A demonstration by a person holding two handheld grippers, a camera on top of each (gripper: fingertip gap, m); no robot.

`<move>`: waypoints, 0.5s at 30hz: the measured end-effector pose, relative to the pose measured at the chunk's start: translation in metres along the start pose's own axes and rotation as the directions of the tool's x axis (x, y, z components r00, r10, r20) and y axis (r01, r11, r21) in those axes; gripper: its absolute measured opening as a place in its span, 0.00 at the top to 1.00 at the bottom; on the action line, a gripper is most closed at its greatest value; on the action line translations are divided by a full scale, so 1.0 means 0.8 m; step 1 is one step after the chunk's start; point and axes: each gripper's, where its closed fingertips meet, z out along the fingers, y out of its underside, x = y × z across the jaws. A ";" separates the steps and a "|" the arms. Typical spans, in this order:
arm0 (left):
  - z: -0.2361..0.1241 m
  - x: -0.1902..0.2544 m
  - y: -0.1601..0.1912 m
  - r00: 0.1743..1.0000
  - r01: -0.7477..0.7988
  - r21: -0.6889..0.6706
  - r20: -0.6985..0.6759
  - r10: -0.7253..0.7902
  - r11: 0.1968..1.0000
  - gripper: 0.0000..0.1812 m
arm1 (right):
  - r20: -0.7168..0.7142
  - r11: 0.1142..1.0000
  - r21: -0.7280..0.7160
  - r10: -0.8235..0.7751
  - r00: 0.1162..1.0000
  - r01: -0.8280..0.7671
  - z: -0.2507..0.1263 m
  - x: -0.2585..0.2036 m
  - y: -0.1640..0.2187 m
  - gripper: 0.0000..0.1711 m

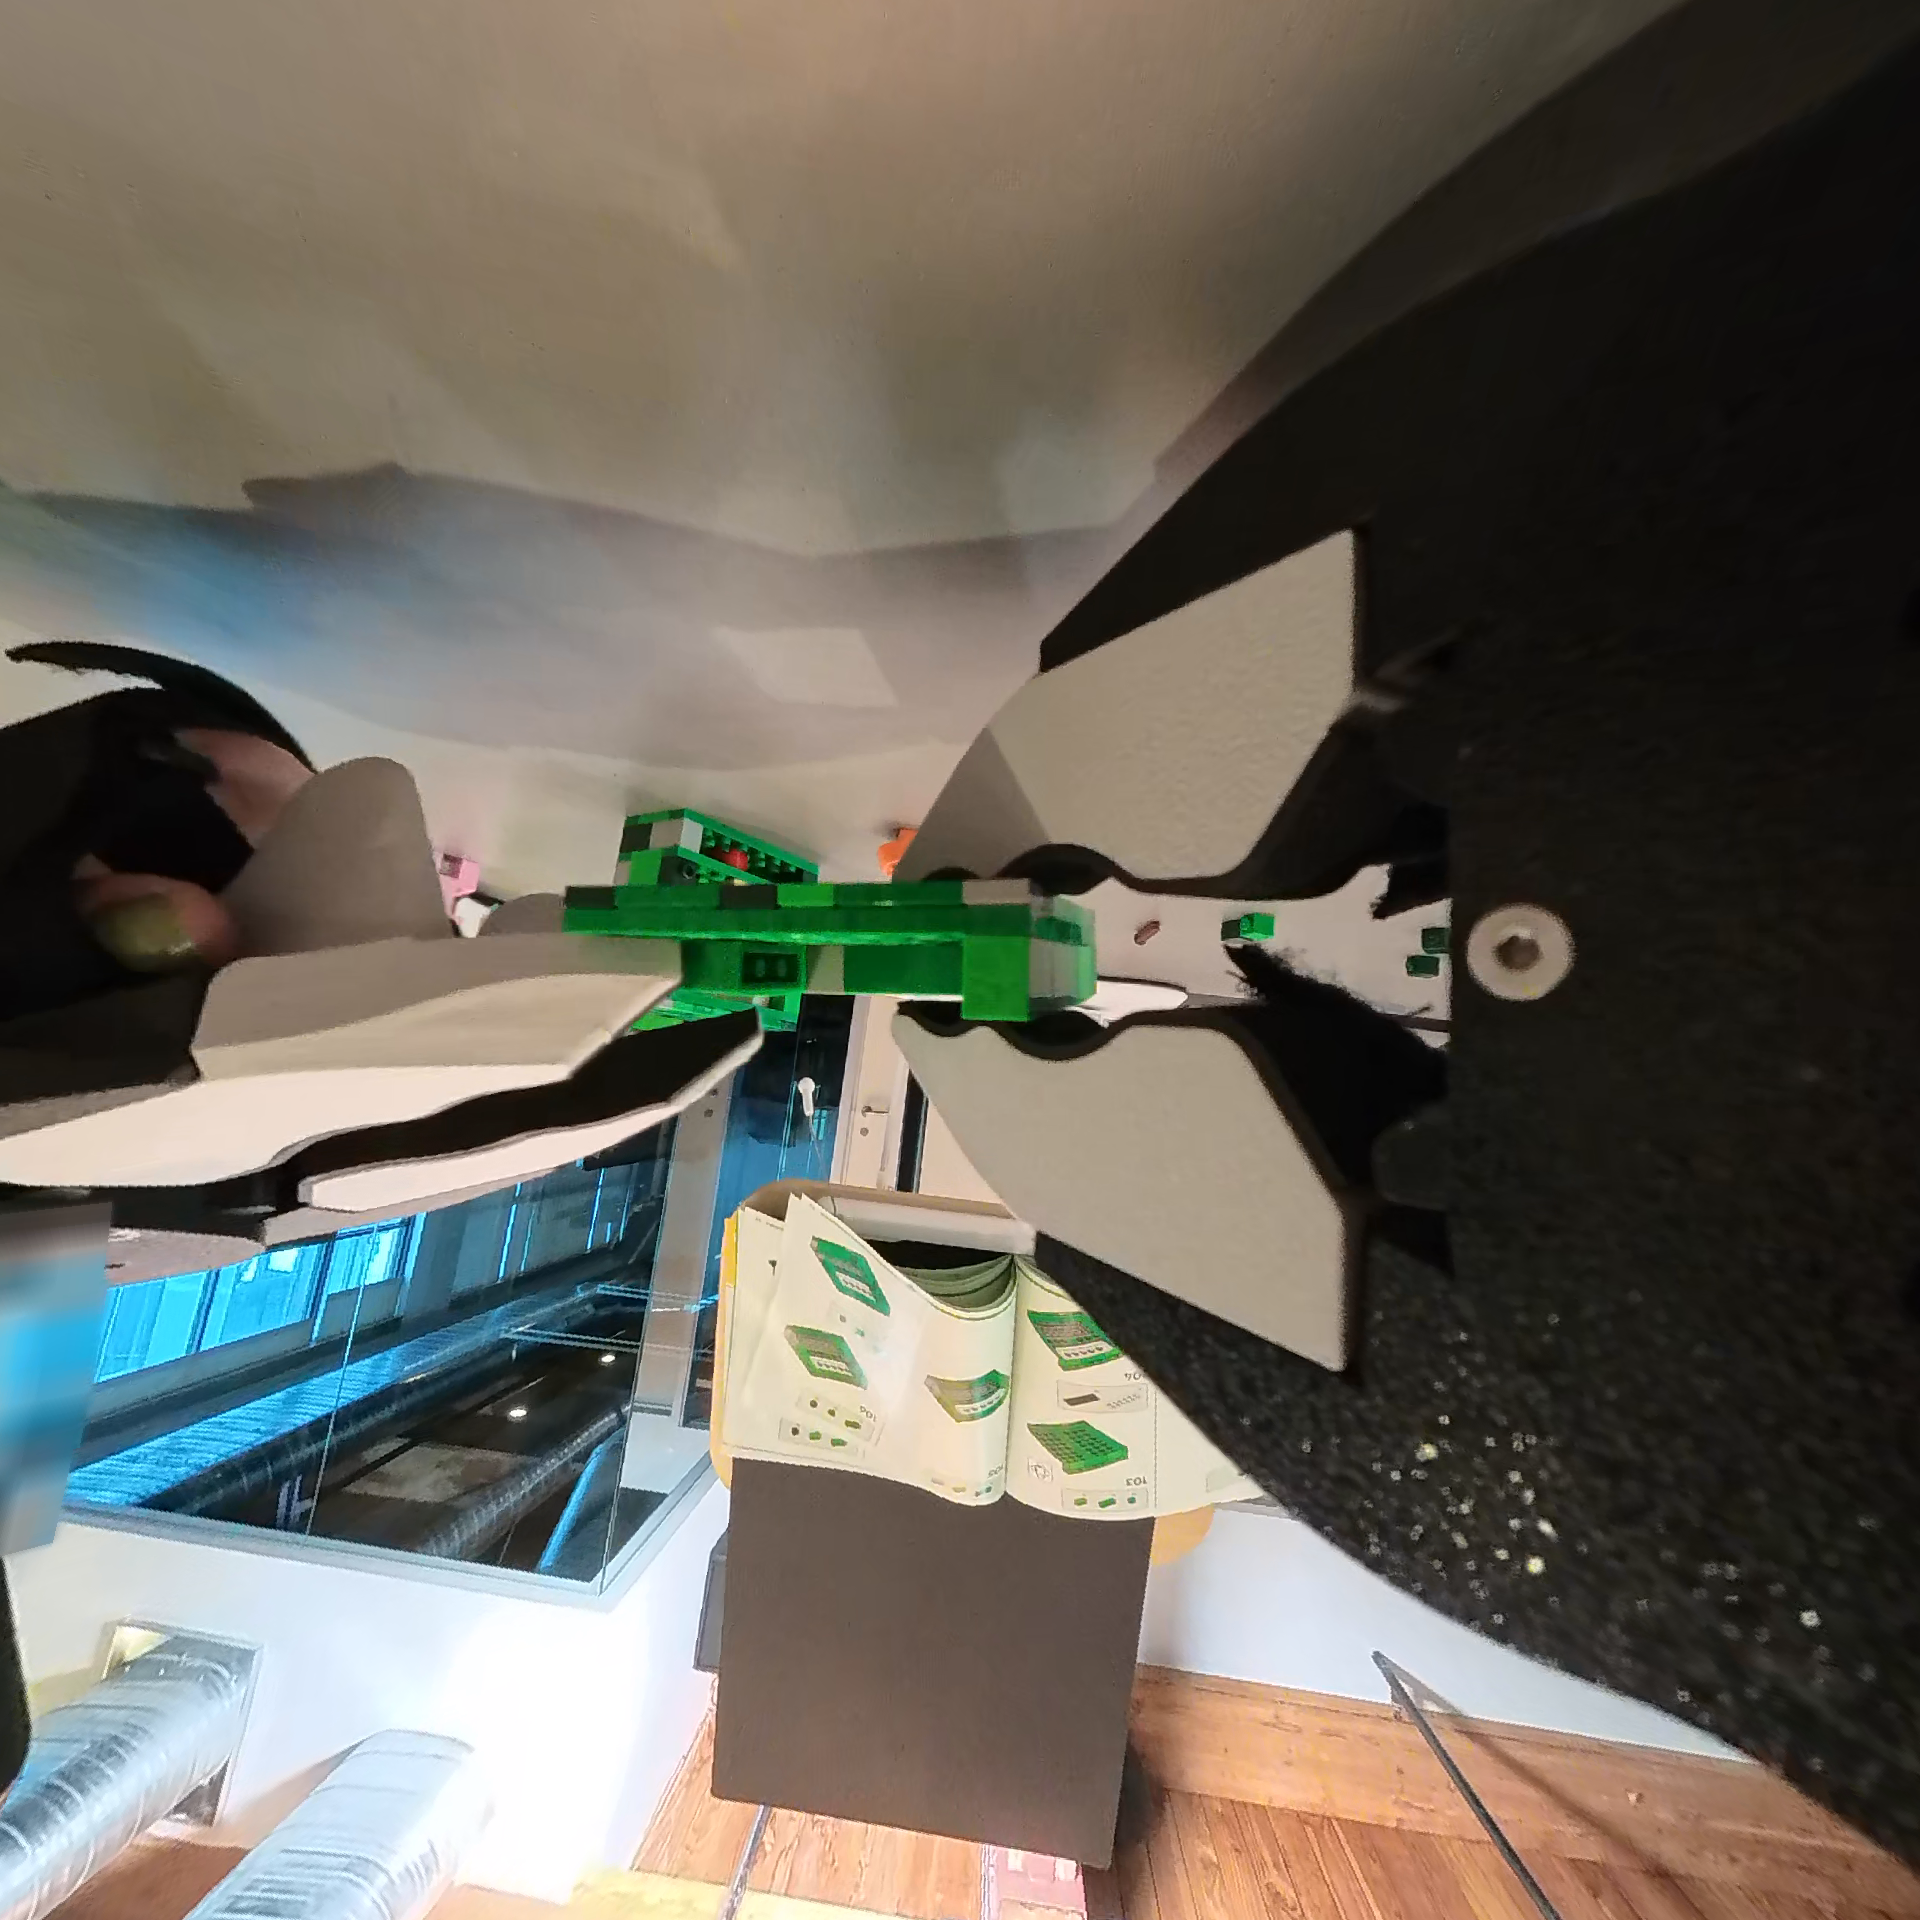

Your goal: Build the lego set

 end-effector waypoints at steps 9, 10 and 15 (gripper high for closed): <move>0.008 -0.007 0.029 0.993 -0.102 -0.203 0.039 0.112 0.974 0.91 | -0.314 0.950 -0.166 0.202 0.928 -0.263 0.003 0.024 0.003 0.83; 0.008 -0.007 0.028 0.989 -0.127 -0.215 0.043 0.139 0.968 0.91 | -0.366 0.944 -0.146 0.228 0.902 -0.297 0.006 0.027 0.003 0.83; 0.007 -0.010 0.027 0.984 -0.151 -0.235 0.057 0.168 0.960 0.91 | -0.422 0.913 -0.168 0.275 0.864 -0.373 0.018 0.021 0.012 0.82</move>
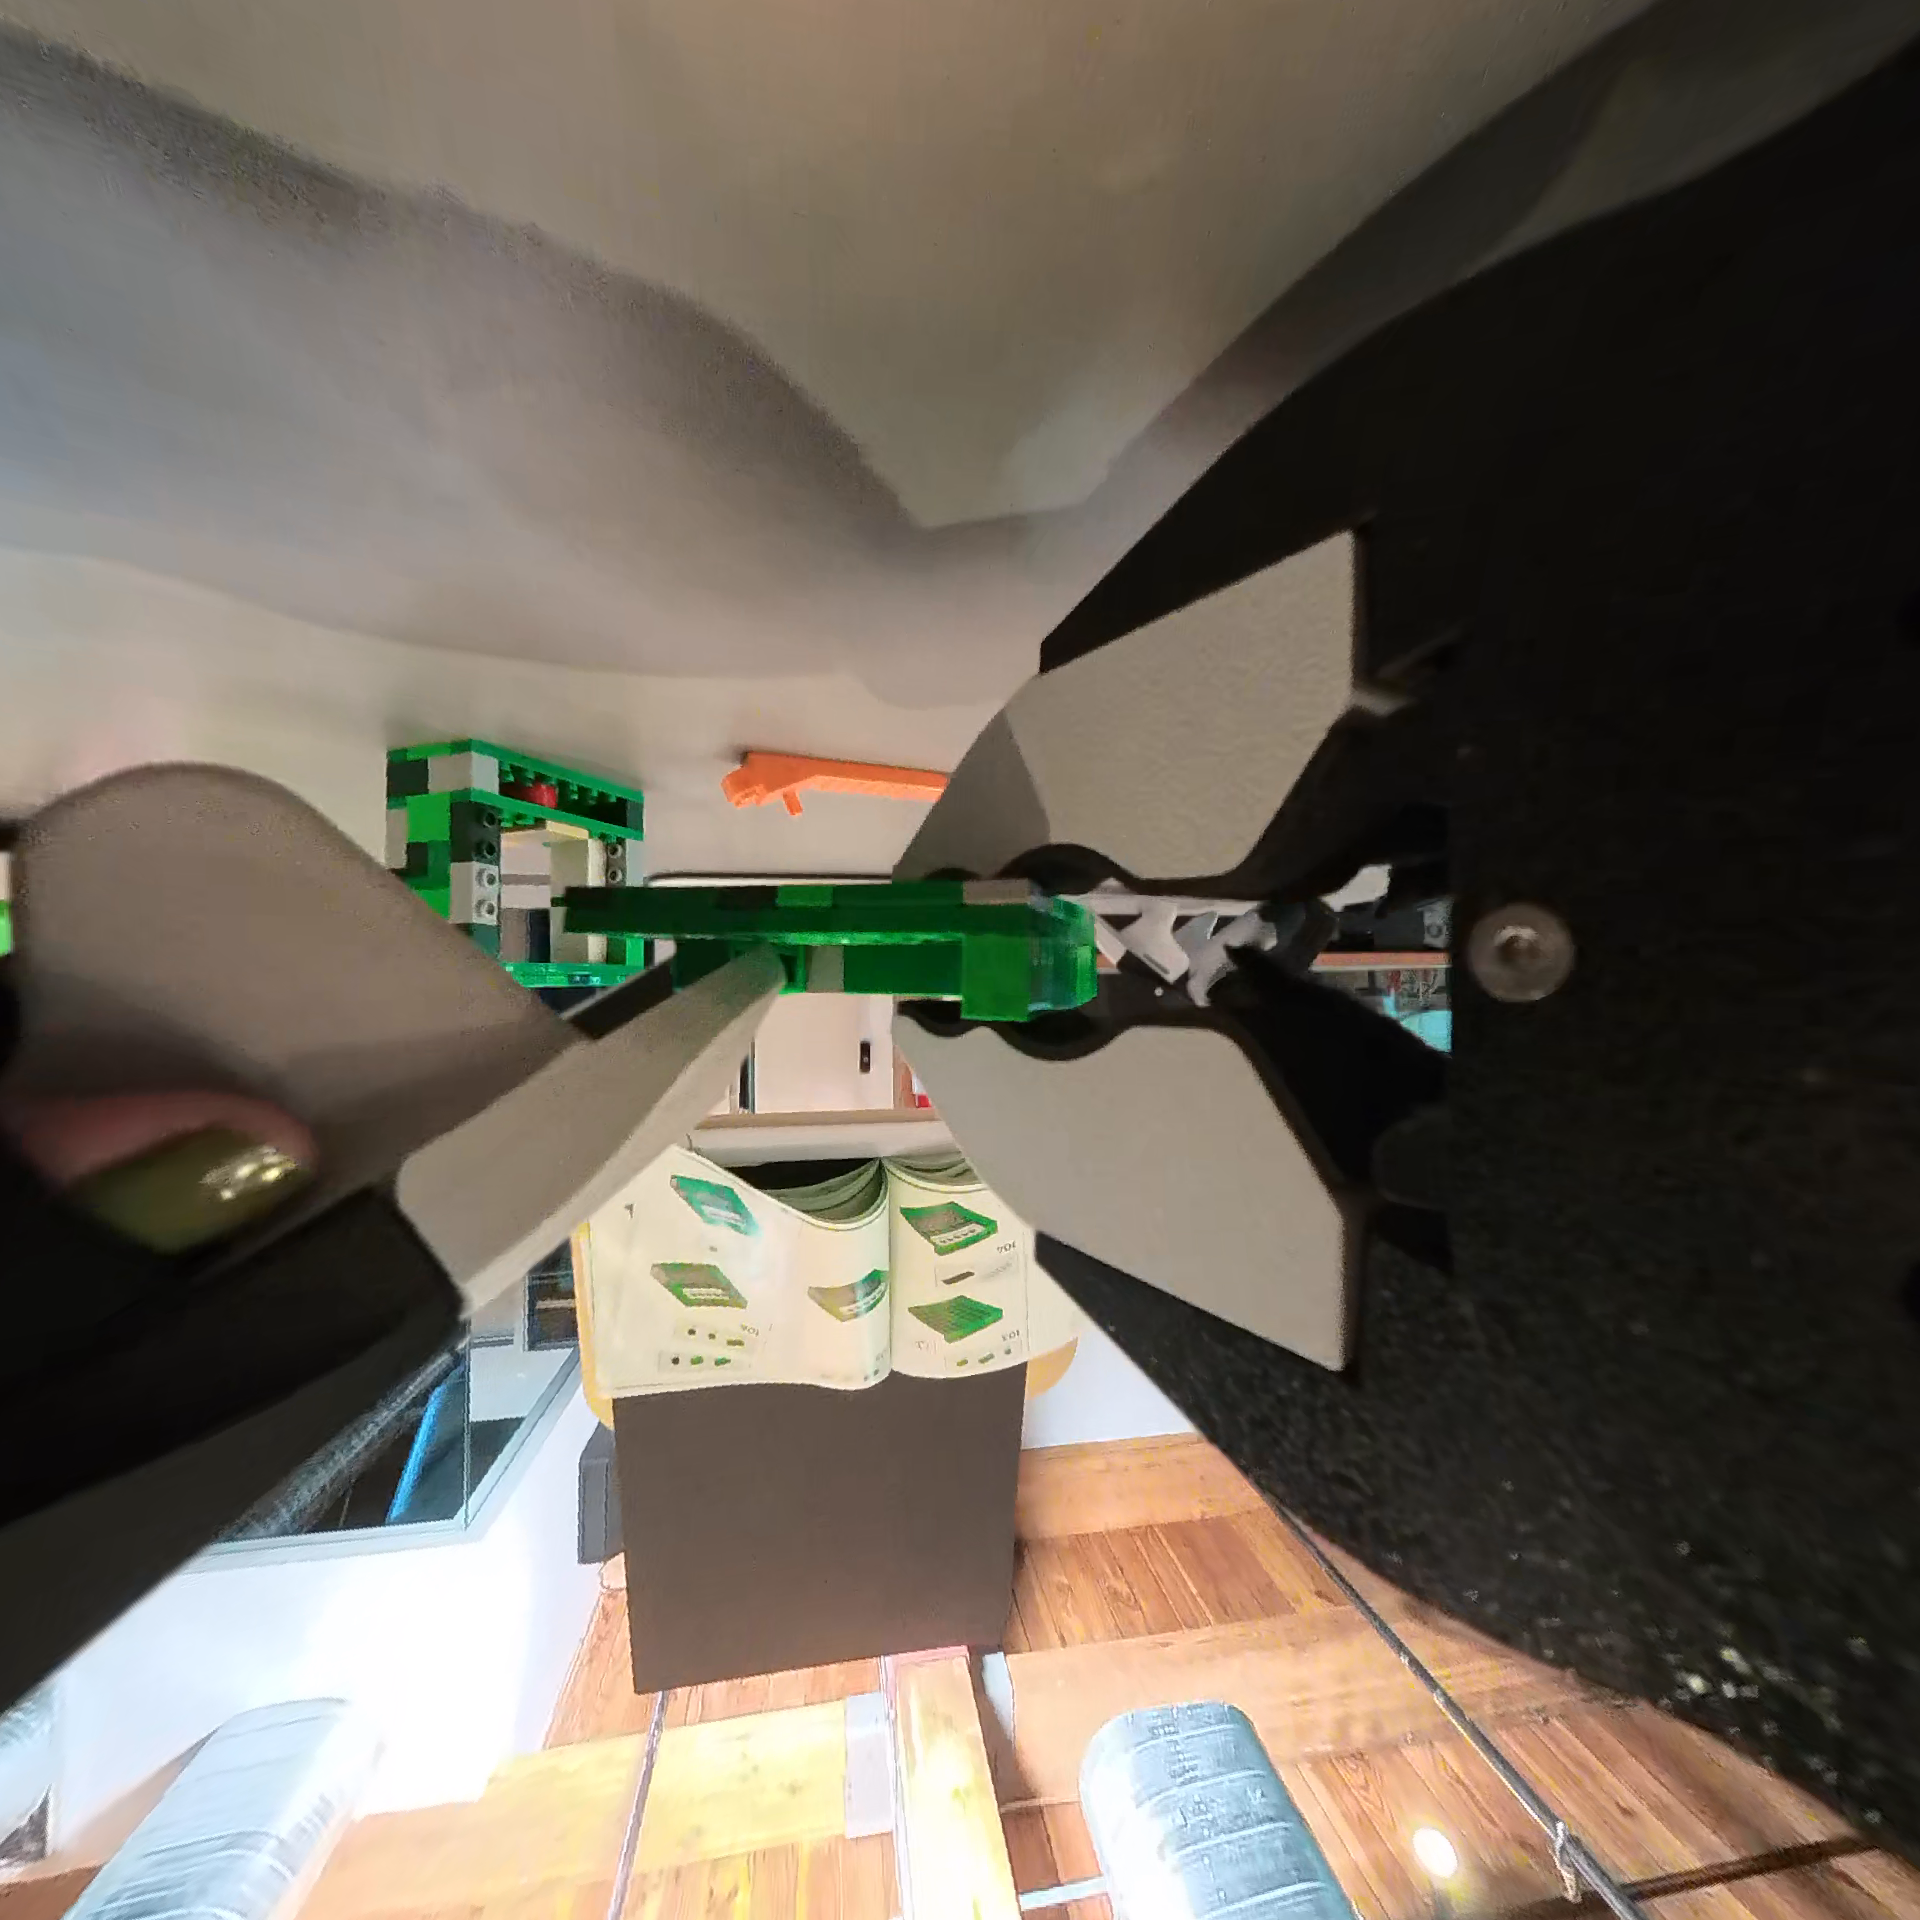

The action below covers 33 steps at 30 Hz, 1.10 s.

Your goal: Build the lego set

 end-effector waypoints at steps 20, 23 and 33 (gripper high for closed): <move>-0.008 0.020 -0.019 0.997 -0.056 0.098 -0.056 0.062 0.994 0.91 | 0.497 0.714 -0.700 0.489 0.717 -0.001 -0.078 -0.011 0.115 0.93; -0.010 0.023 -0.022 0.996 -0.055 0.108 -0.063 0.062 0.993 0.91 | 0.456 0.668 -0.743 0.539 0.708 -0.029 -0.077 0.001 0.124 0.93; -0.013 0.030 -0.023 0.995 -0.034 0.114 -0.092 0.045 0.993 0.91 | 0.397 0.897 -0.440 0.228 0.889 -0.034 -0.074 0.027 0.093 0.80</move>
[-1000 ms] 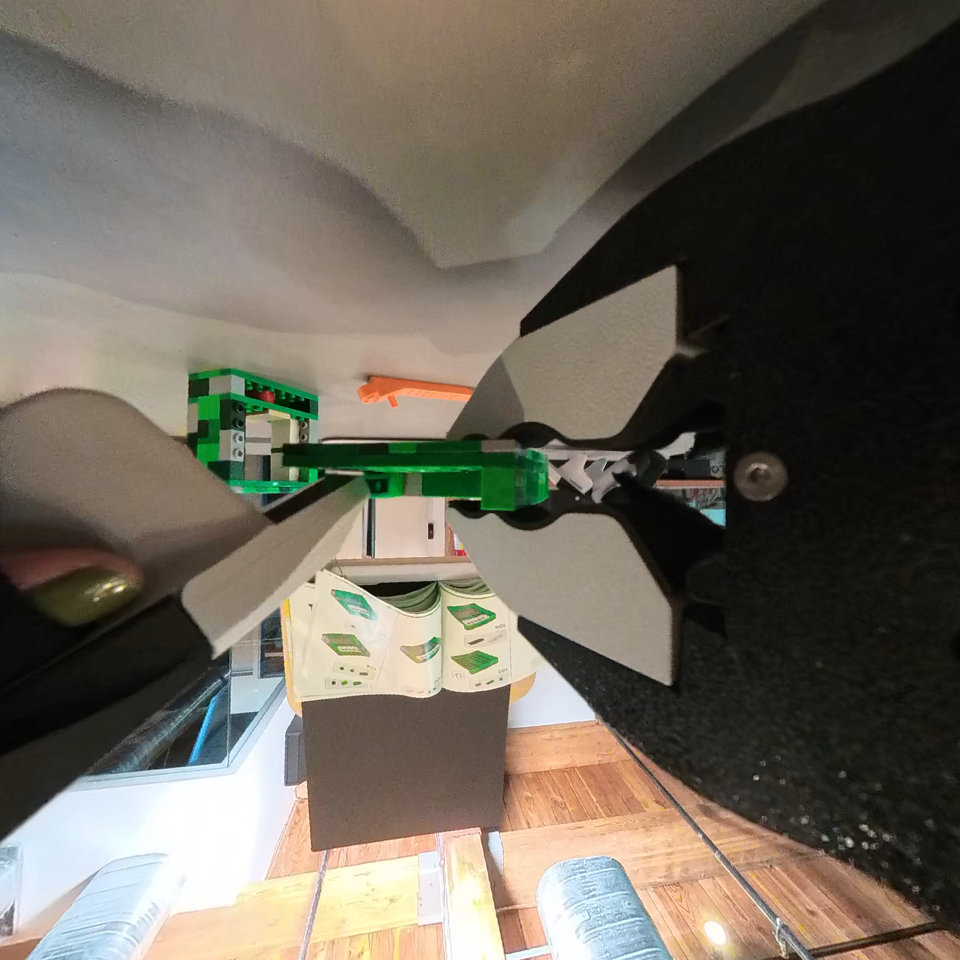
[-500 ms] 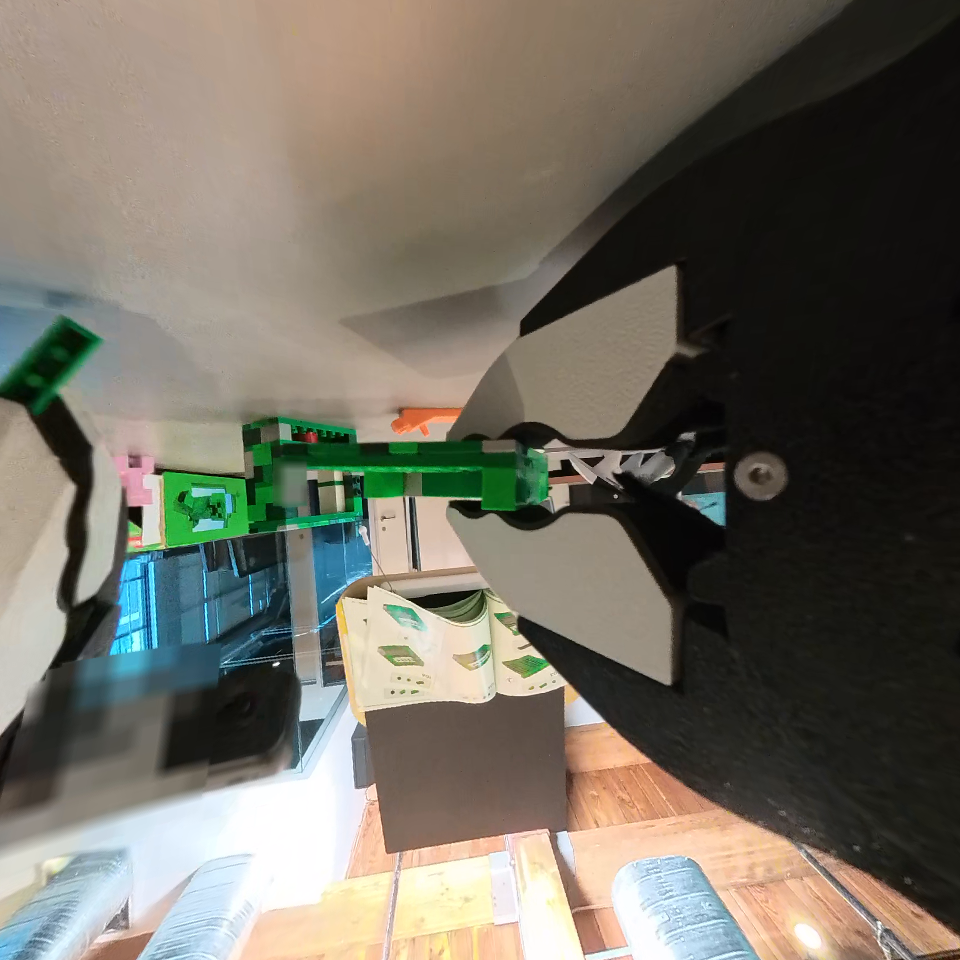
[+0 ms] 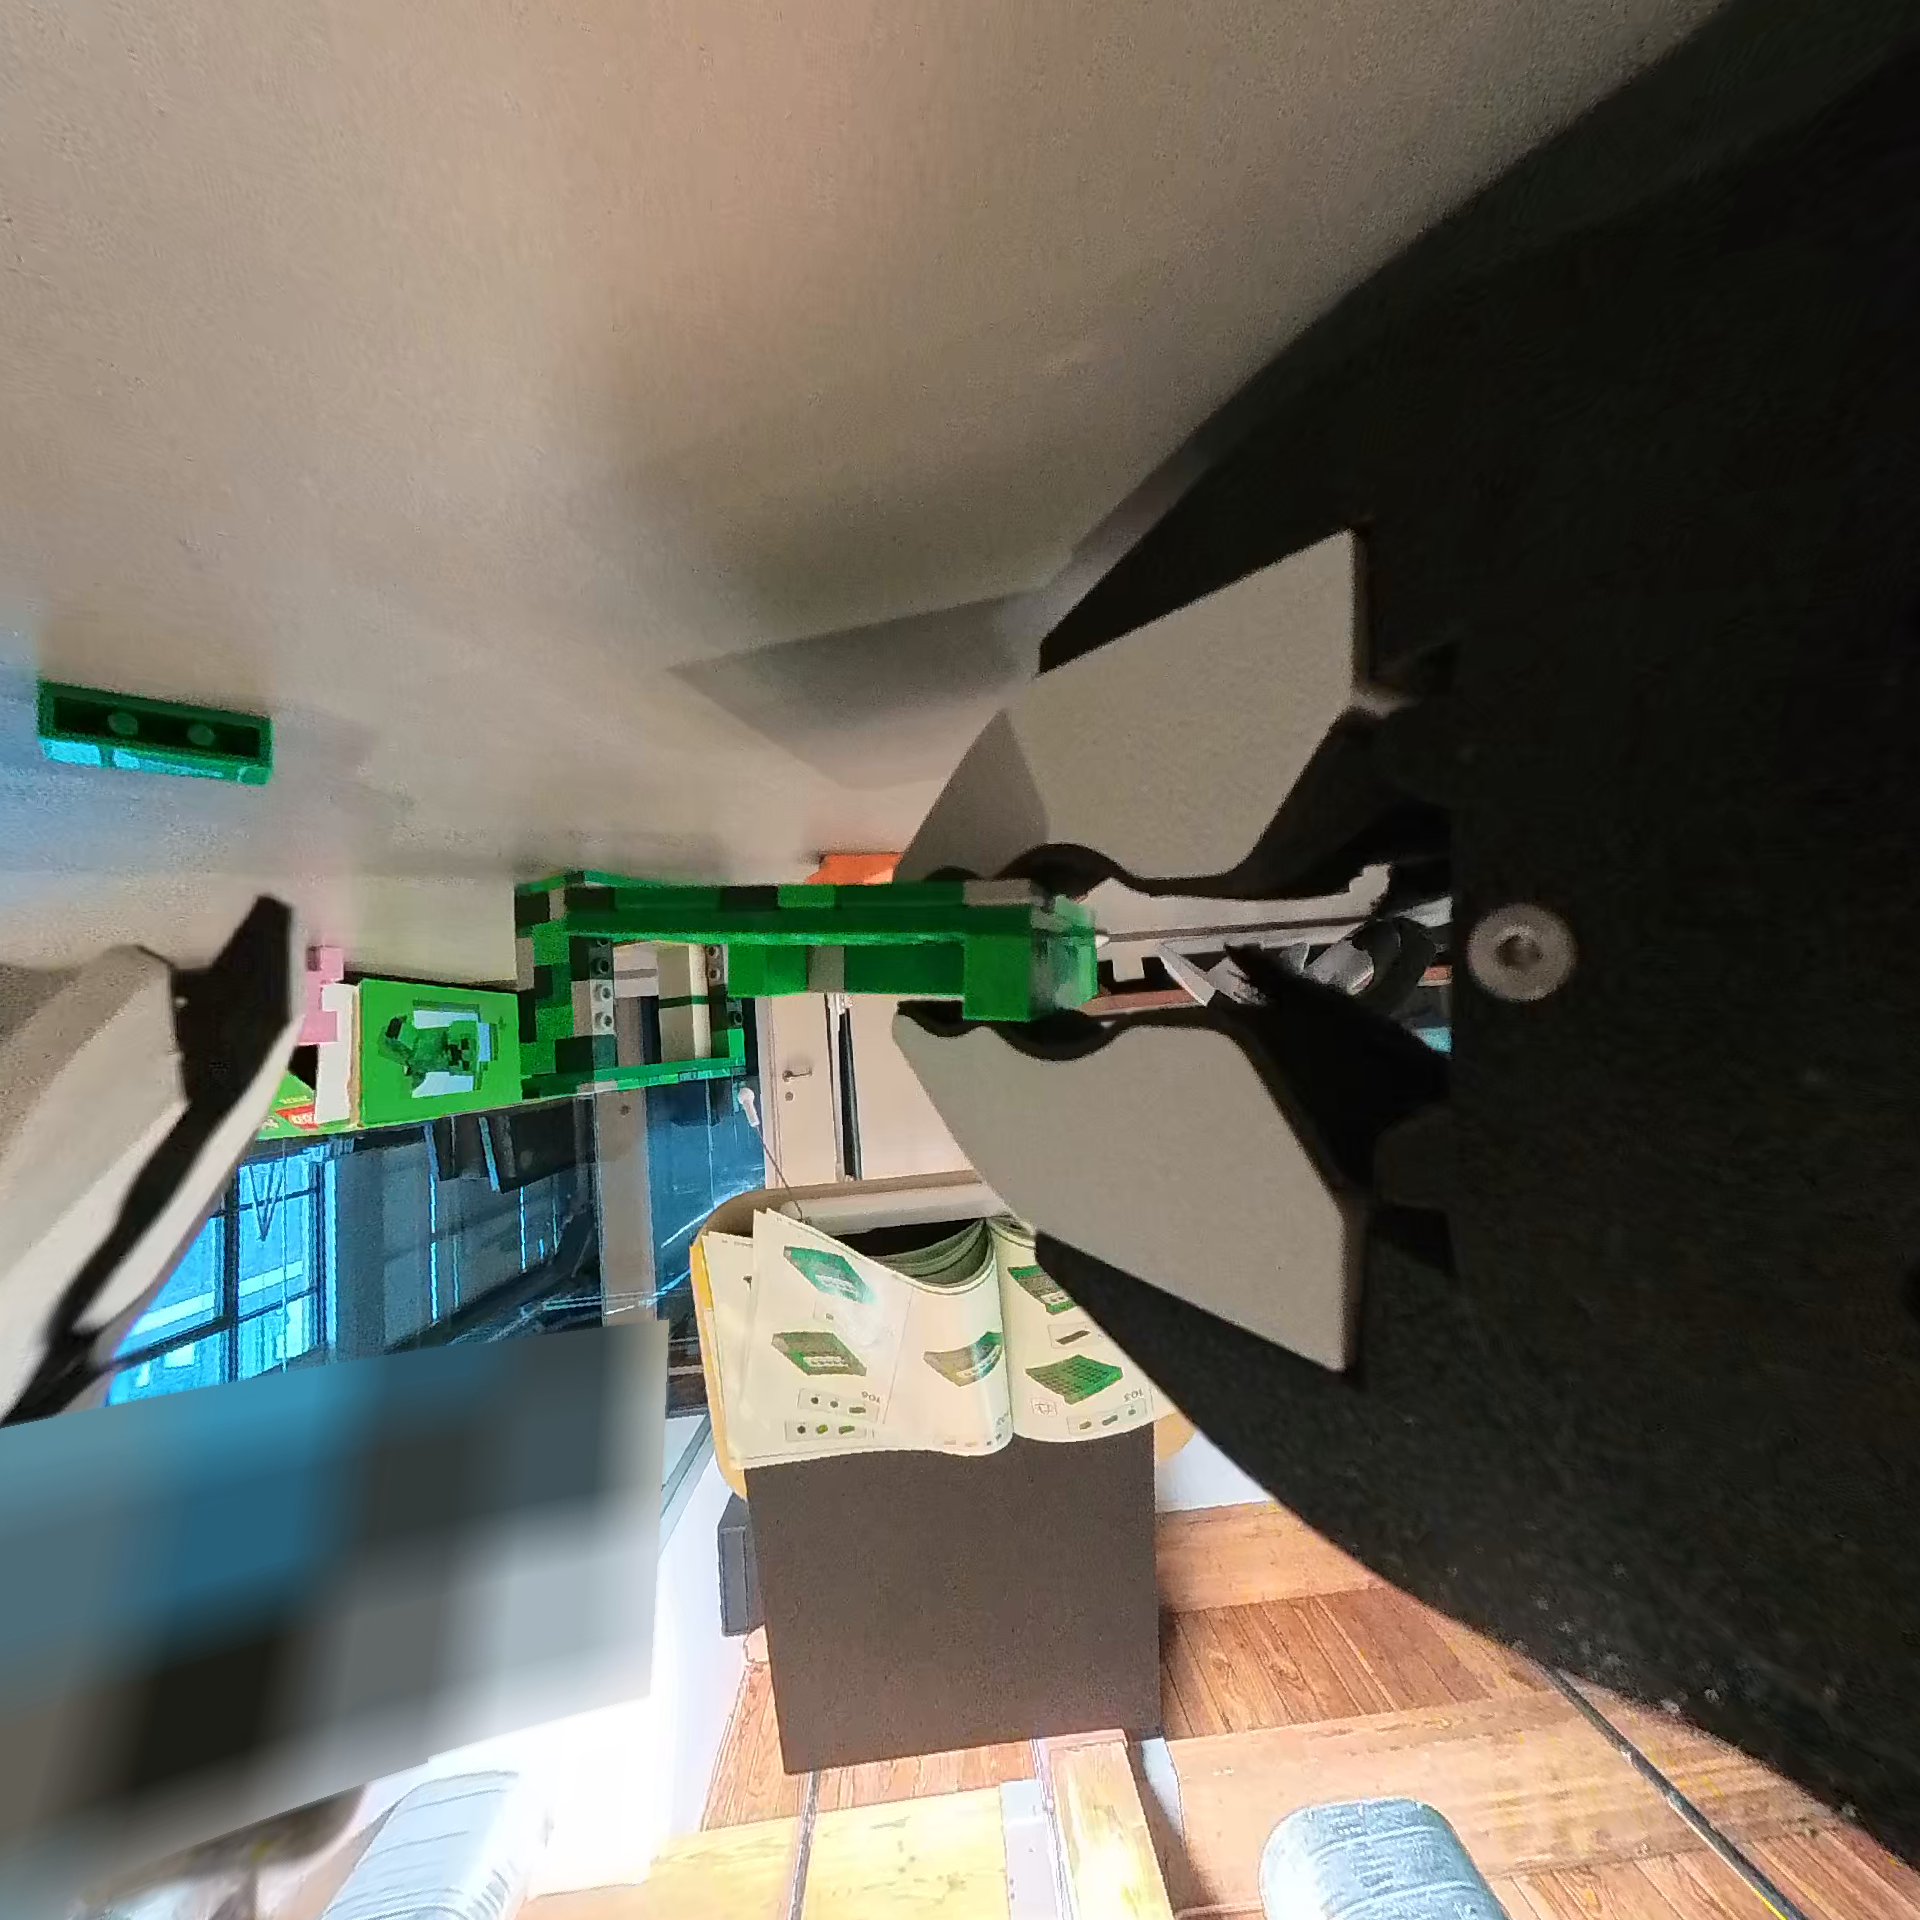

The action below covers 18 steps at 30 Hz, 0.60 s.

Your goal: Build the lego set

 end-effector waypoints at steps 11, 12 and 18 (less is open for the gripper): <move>-0.003 0.003 -0.003 1.000 0.000 0.003 -0.002 0.000 1.000 0.91 | -0.455 0.988 0.091 -0.071 0.888 0.125 0.020 -0.009 0.025 0.85; -0.003 0.004 -0.003 1.000 -0.001 0.005 -0.001 0.001 1.000 0.91 | -0.452 0.990 0.086 -0.057 0.890 0.107 0.023 -0.008 0.028 0.86; -0.006 0.002 -0.011 1.000 -0.014 0.035 0.019 0.013 0.999 0.91 | -0.404 0.993 0.107 0.001 0.915 0.046 0.026 -0.008 0.026 0.93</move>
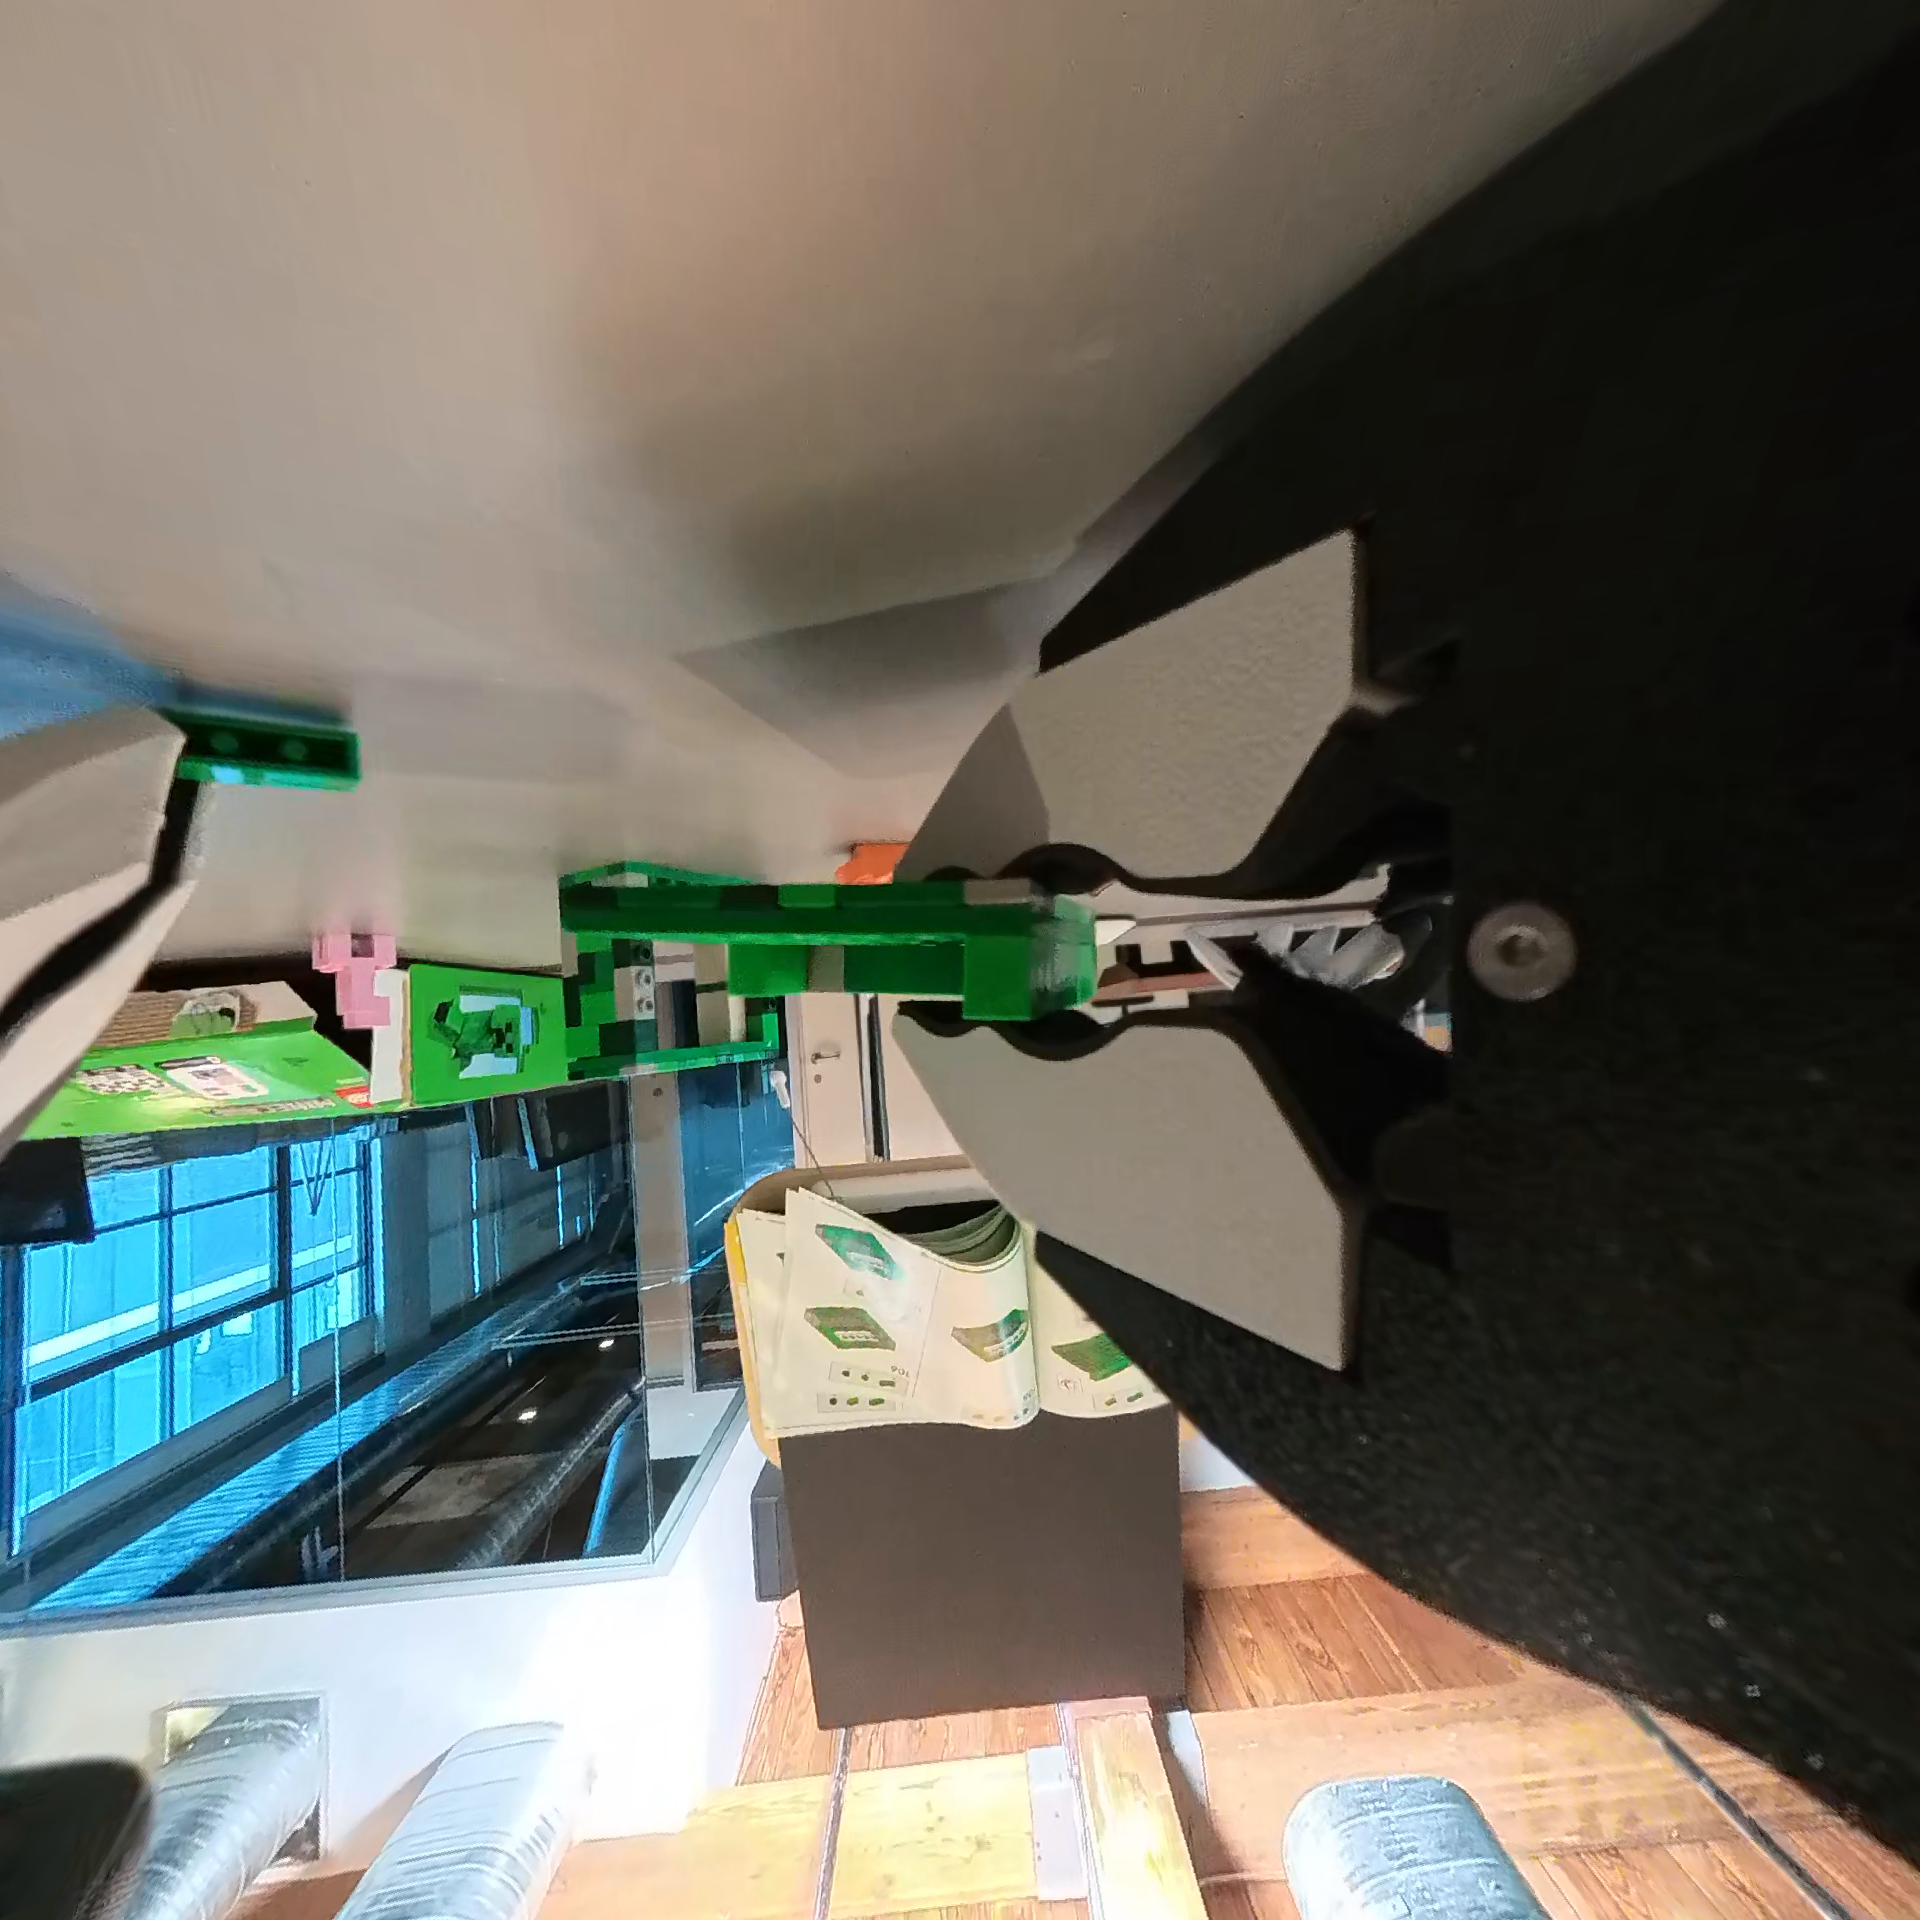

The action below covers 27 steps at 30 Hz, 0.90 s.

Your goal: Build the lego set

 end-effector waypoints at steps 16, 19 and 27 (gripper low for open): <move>-0.001 0.007 -0.011 0.999 -0.036 0.044 -0.018 0.037 0.998 0.91 | 0.339 0.810 -0.344 0.578 0.742 -0.474 -0.022 -0.017 0.018 0.93; 0.000 0.008 -0.012 0.999 -0.034 0.048 -0.024 0.035 0.998 0.91 | 0.262 0.853 -0.312 0.500 0.826 -0.418 -0.025 -0.006 0.024 0.92; 0.001 0.008 -0.015 0.999 -0.033 0.060 -0.023 0.035 0.998 0.91 | 0.180 0.962 -0.119 0.264 0.948 -0.246 -0.025 -0.003 0.018 0.84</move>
